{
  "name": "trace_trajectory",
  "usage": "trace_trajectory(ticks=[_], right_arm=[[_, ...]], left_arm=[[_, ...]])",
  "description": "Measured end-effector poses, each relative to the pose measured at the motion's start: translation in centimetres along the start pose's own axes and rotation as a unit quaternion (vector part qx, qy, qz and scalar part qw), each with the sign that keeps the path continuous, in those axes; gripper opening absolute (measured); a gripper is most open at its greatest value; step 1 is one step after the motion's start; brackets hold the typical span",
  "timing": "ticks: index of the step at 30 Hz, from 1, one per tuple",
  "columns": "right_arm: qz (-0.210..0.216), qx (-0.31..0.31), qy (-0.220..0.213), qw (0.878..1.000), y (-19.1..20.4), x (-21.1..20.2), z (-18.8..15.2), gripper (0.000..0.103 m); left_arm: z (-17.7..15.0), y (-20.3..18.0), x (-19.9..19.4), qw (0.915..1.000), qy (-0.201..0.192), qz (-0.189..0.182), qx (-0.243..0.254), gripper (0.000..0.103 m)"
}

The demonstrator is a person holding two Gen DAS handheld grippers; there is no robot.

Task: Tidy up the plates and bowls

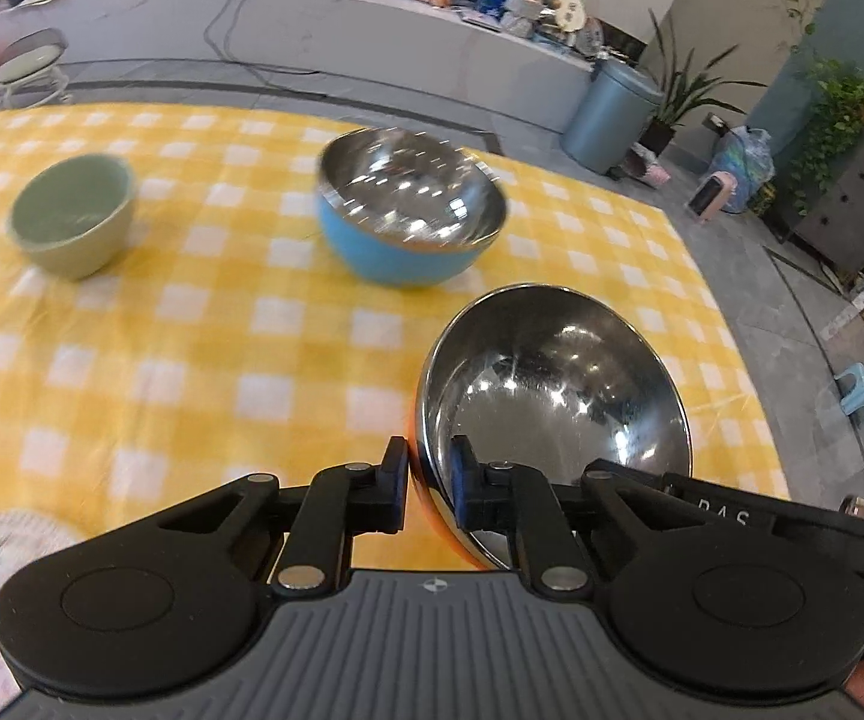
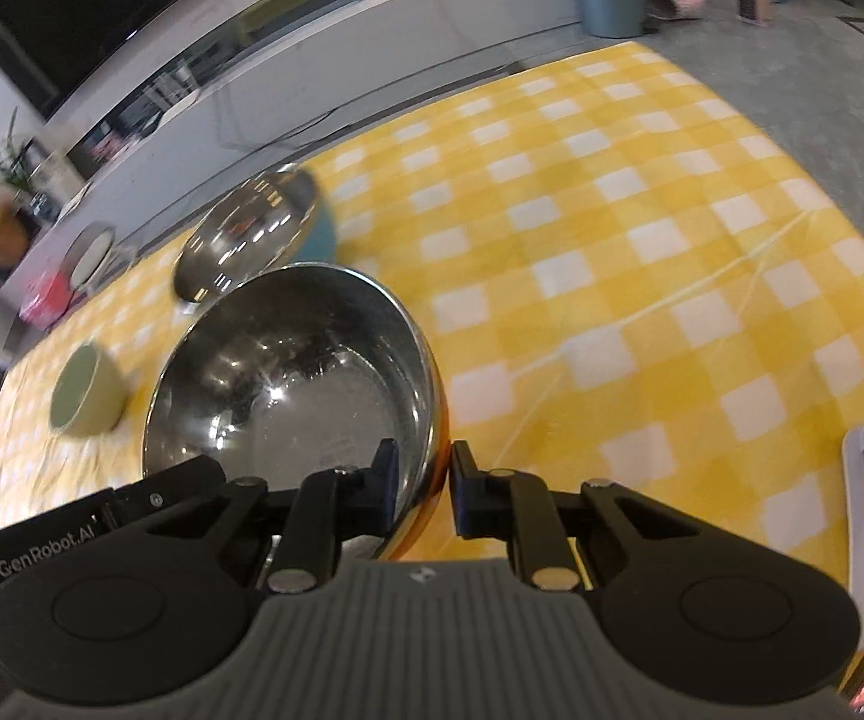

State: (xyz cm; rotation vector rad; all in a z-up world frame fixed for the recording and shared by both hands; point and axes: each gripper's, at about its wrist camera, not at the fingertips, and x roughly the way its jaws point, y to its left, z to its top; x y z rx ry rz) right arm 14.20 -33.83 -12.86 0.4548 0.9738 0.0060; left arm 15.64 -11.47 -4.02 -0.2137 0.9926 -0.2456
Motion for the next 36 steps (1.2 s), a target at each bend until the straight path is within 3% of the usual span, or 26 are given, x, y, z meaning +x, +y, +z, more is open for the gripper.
trace_trajectory(ticks=[12, 20, 36], right_arm=[[0.016, -0.043, 0.045, 0.998, 2.4, -1.0, -4.2, 0.014], [0.012, -0.040, 0.070, 0.997, 1.9, -1.1, -7.0, 0.014], [0.010, -0.038, 0.081, 0.996, 1.6, -0.7, -6.9, 0.018]], left_arm=[[-4.1, 3.5, -3.3, 0.9978, 0.026, 0.008, -0.060, 0.015], [-6.4, 4.2, -3.7, 0.9971, 0.043, 0.001, -0.063, 0.015], [-6.9, 4.3, -3.3, 0.9968, 0.050, 0.002, -0.063, 0.016]])
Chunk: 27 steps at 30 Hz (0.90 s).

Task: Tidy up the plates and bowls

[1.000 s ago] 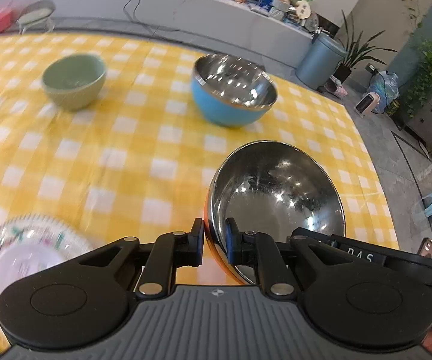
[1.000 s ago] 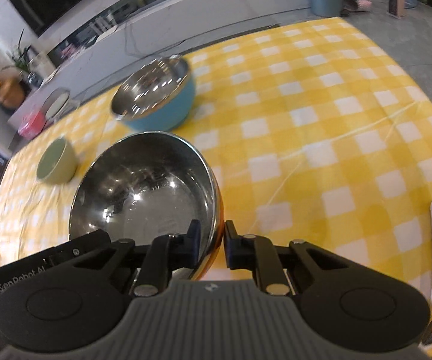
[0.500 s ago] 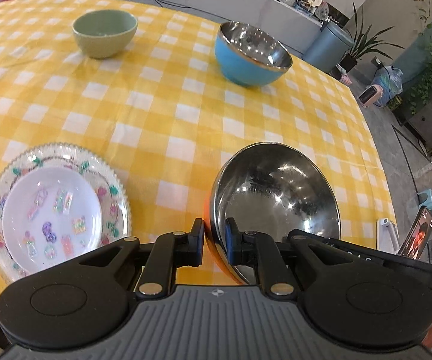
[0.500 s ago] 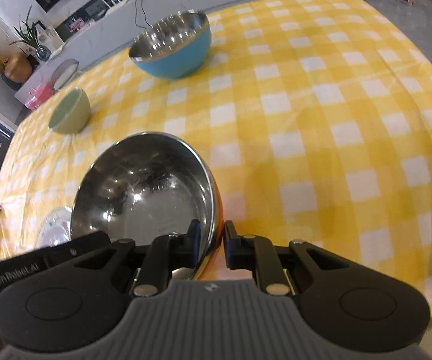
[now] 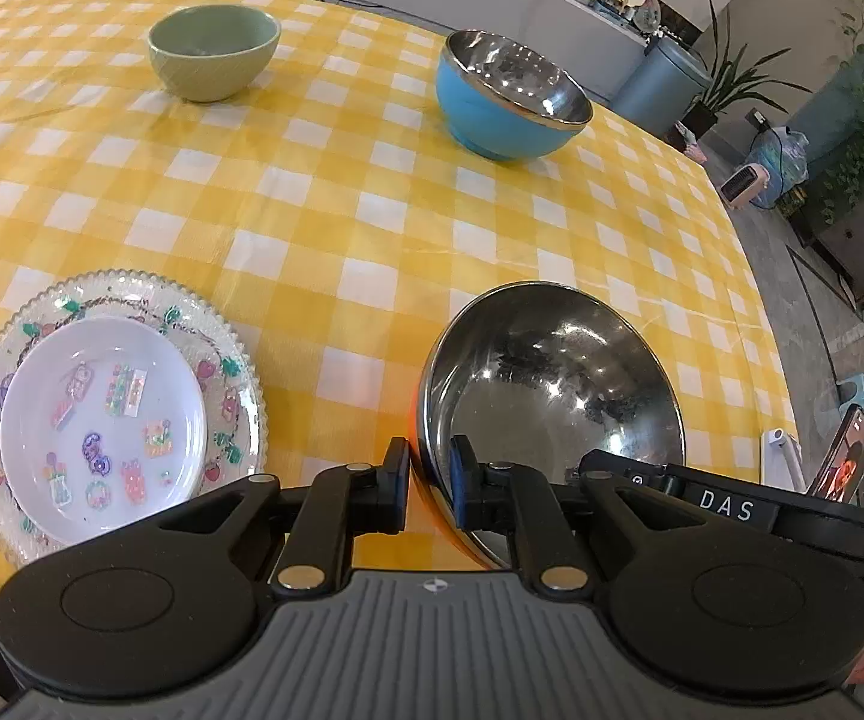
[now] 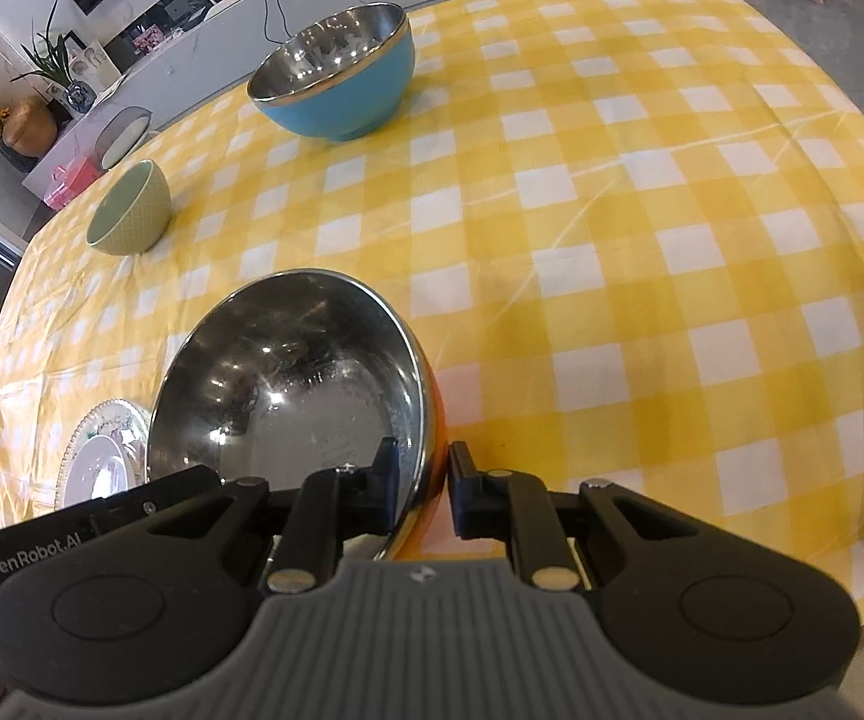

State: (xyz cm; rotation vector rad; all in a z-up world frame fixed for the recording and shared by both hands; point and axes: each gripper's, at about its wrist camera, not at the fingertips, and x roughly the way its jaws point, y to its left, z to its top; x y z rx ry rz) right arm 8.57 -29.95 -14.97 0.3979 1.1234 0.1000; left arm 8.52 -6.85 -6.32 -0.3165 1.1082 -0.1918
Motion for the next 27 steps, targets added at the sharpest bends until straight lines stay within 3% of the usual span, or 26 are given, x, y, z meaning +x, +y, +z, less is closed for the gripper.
trace_trajectory(ticks=[4, 7, 12, 17, 27], right_arm=[[-0.001, 0.001, -0.005, 1.000, 0.0, -0.1, 0.0, 0.020], [-0.001, -0.002, -0.012, 1.000, 0.0, -0.2, 0.0, 0.036], [0.002, -0.005, -0.029, 1.000, 0.1, -0.7, 0.1, 0.049], [0.008, -0.019, -0.079, 0.997, 0.4, -2.0, 0.2, 0.068], [0.009, -0.004, -0.165, 0.986, 0.8, -2.9, 2.2, 0.069]], left_arm=[[0.0, -0.2, -0.1, 1.0000, -0.004, -0.001, 0.007, 0.016], [0.0, -0.1, -0.2, 0.9999, -0.009, -0.002, 0.007, 0.024], [0.2, 0.1, -0.7, 0.9997, -0.020, -0.015, 0.007, 0.043], [0.8, 0.1, -1.7, 0.9987, -0.046, -0.011, 0.018, 0.049], [3.9, 0.5, -2.7, 0.9950, -0.096, -0.017, 0.023, 0.051]])
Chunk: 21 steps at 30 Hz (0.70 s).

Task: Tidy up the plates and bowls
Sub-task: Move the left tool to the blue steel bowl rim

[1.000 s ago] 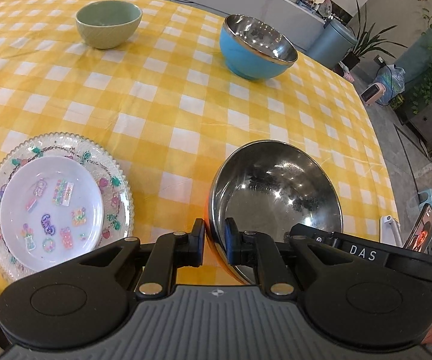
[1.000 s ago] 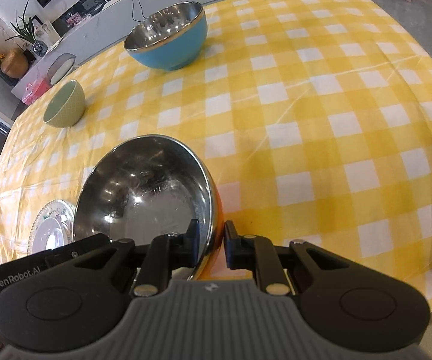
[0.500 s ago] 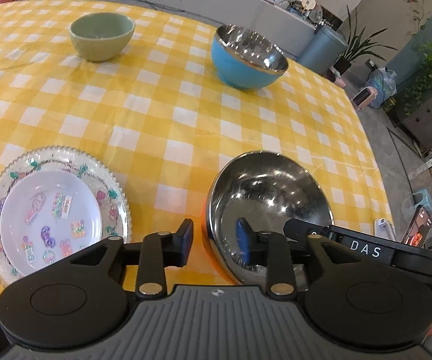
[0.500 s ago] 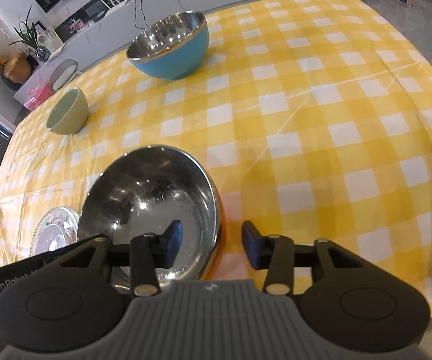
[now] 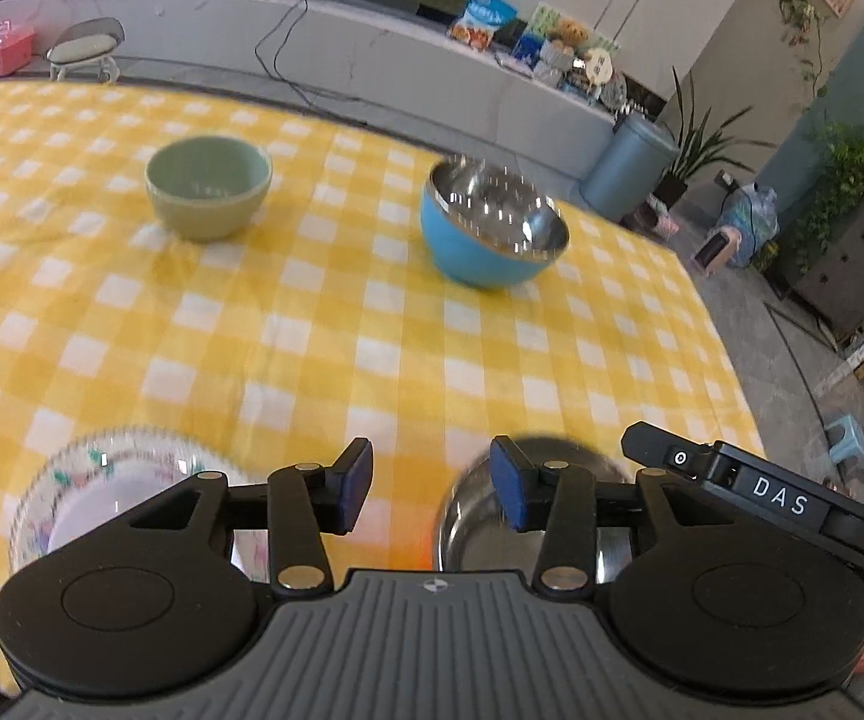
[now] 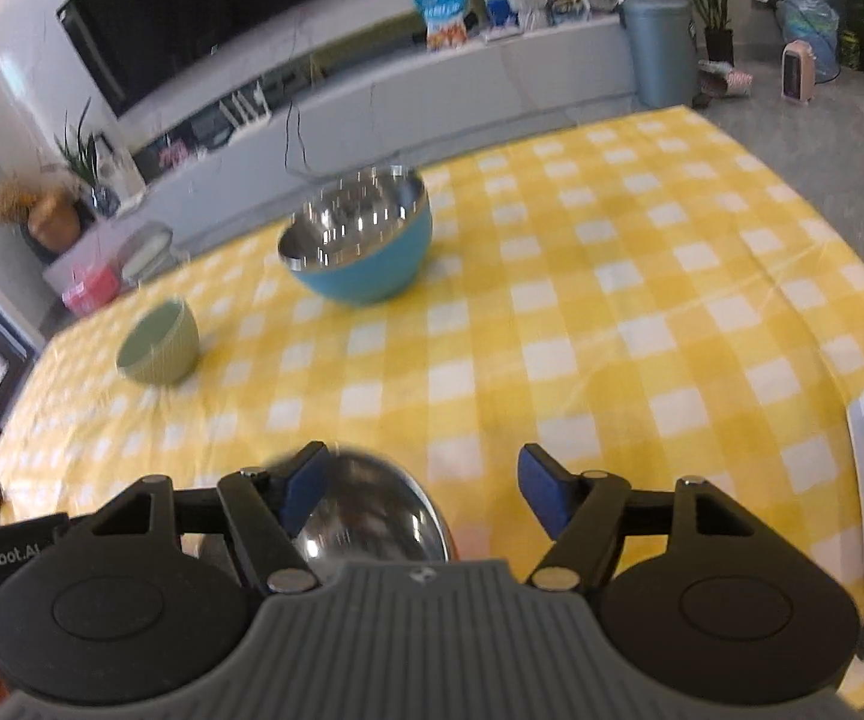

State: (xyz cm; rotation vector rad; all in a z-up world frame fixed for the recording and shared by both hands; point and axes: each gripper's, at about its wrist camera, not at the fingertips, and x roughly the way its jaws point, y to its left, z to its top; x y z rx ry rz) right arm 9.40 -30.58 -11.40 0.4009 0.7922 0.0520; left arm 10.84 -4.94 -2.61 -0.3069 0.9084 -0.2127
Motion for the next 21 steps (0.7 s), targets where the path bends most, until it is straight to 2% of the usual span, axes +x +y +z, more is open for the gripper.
trace_trajectory(ticks=[8, 18, 21], right_arm=[[-0.002, 0.012, -0.042, 0.999, 0.3, 2.1, 3.6, 0.069], [-0.012, 0.036, -0.037, 0.999, -0.5, 6.1, 7.2, 0.068], [-0.014, 0.039, -0.035, 0.999, -0.6, 7.8, 8.2, 0.060]], left_arm=[[3.8, -0.5, 1.1, 0.9991, -0.037, -0.016, 0.012, 0.051], [7.4, -0.4, 5.0, 0.9978, -0.059, -0.022, 0.022, 0.051], [8.4, -0.4, 6.3, 0.9975, -0.063, -0.022, 0.024, 0.051]])
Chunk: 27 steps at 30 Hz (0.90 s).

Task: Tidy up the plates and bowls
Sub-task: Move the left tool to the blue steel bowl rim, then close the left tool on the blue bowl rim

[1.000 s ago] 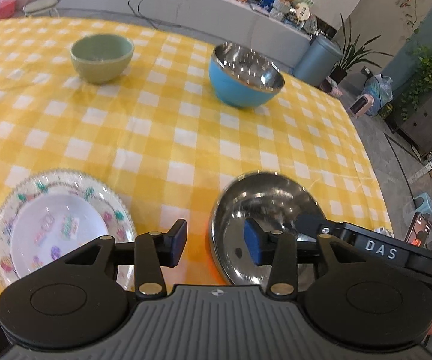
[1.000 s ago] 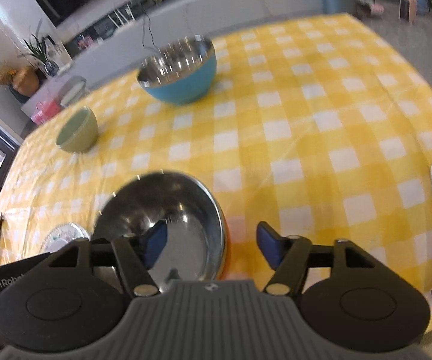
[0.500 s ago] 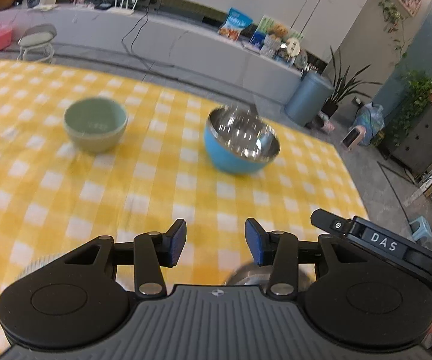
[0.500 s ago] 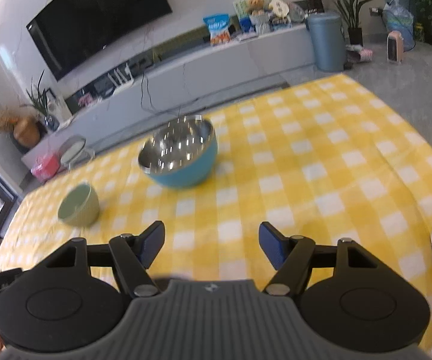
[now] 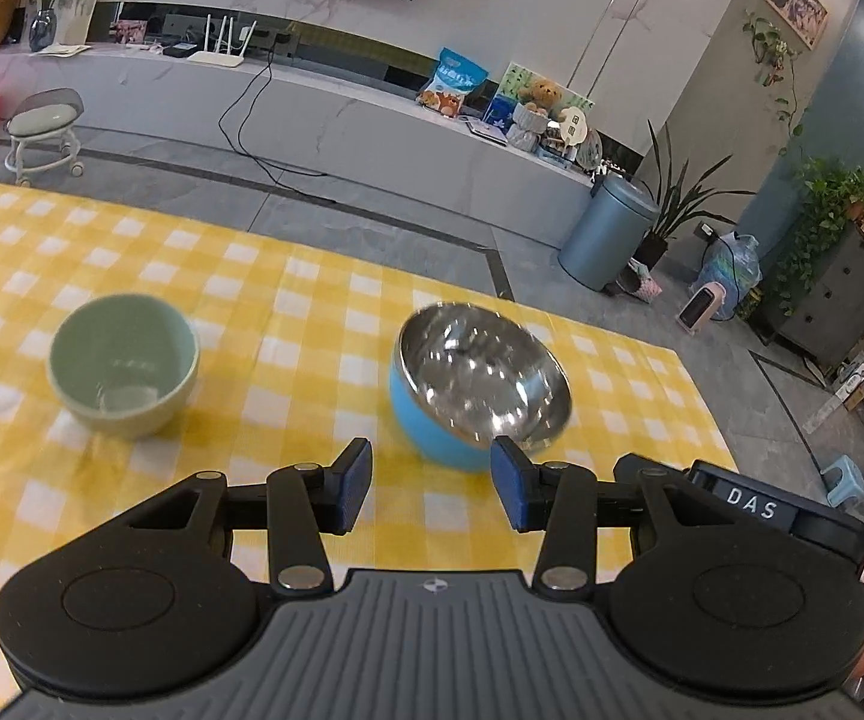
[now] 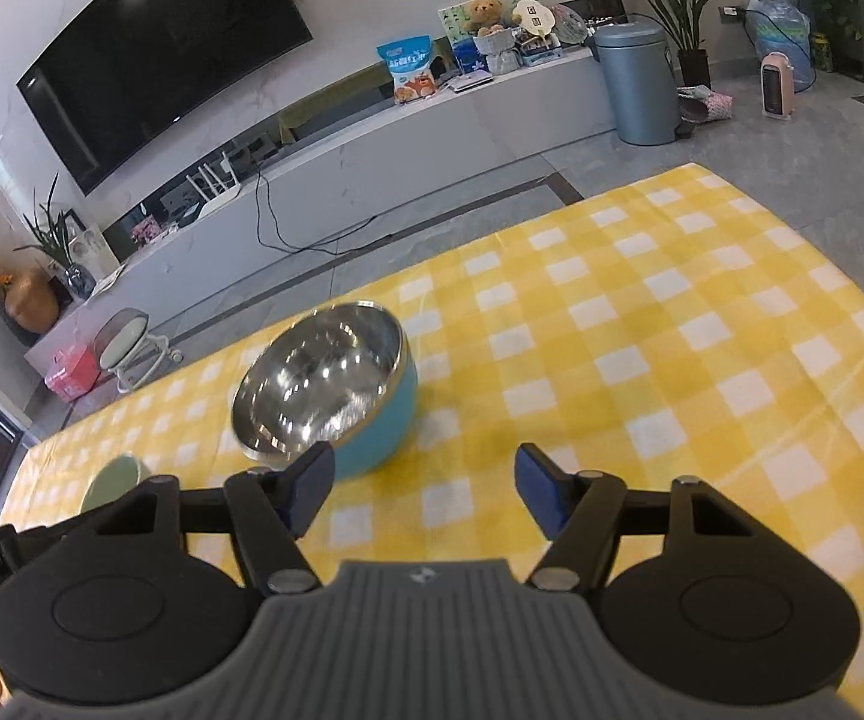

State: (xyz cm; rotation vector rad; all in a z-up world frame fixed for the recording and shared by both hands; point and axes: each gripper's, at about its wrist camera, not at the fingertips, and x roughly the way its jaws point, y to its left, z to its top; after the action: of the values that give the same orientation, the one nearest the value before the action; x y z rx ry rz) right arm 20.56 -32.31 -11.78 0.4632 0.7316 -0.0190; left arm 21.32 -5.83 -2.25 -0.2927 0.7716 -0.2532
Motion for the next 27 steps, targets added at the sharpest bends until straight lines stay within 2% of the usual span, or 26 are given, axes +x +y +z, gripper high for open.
trace_trajectory(ticks=[5, 11, 17, 20, 22, 24, 25, 27], right_arm=[[0.007, 0.021, 0.007, 1.000, 0.0, 2.4, 1.5, 0.059], [-0.011, 0.032, 0.018, 0.999, 0.1, 4.6, 2.4, 0.058], [-0.005, 0.037, 0.035, 0.999, 0.3, 6.2, 2.3, 0.058], [-0.002, 0.030, 0.040, 0.999, 0.5, 6.6, 2.0, 0.054], [0.002, 0.030, 0.040, 0.999, 0.5, 6.8, 2.0, 0.053], [0.006, 0.030, 0.041, 0.999, 0.5, 6.8, 2.0, 0.048], [0.010, 0.030, 0.041, 0.999, 0.5, 6.8, 2.0, 0.046], [0.016, 0.029, 0.044, 0.999, 0.6, 6.8, 1.9, 0.037]], left_arm=[[1.7, 0.4, 2.6, 0.9999, -0.007, -0.005, -0.007, 0.057], [3.4, 0.2, 5.9, 0.9999, -0.001, 0.009, 0.009, 0.058], [3.9, 0.0, 8.6, 0.9993, 0.011, 0.025, 0.024, 0.059], [4.0, -0.1, 9.5, 0.9989, 0.019, 0.031, 0.030, 0.057], [4.1, -0.1, 9.9, 0.9988, 0.025, 0.030, 0.029, 0.053], [4.0, -0.2, 10.2, 0.9986, 0.032, 0.028, 0.030, 0.040], [4.0, -0.2, 10.3, 0.9985, 0.035, 0.028, 0.032, 0.037], [4.1, -0.3, 10.5, 0.9982, 0.036, 0.028, 0.039, 0.023]])
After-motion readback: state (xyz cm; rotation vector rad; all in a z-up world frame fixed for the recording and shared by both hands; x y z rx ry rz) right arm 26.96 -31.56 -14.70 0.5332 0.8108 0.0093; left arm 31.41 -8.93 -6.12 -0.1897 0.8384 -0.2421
